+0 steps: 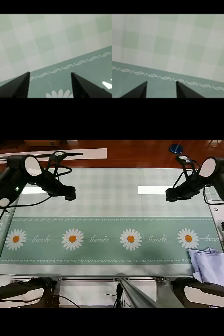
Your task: Fold the shirts.
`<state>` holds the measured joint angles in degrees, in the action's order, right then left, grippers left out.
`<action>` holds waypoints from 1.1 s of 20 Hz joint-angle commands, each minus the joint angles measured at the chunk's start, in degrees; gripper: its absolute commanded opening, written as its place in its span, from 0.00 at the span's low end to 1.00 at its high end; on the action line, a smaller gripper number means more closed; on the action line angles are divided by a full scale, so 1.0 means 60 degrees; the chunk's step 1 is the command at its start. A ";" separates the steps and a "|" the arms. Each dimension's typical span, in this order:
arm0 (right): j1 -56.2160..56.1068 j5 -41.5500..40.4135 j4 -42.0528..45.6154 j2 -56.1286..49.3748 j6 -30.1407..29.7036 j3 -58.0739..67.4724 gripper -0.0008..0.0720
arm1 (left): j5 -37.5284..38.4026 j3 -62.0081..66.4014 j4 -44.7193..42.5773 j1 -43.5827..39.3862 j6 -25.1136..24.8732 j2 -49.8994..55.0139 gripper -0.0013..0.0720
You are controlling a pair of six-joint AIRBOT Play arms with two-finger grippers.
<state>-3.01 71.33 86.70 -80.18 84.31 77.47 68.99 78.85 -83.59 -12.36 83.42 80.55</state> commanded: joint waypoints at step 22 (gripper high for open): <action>-0.0004 -0.0827 -0.0117 0.0058 0.0018 -0.0237 0.61 | -0.0466 -0.0277 0.0000 -0.0007 0.0146 0.0240 0.84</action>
<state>-3.01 66.37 86.00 -79.88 84.42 76.07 66.22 77.21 -83.59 -12.36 84.29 82.00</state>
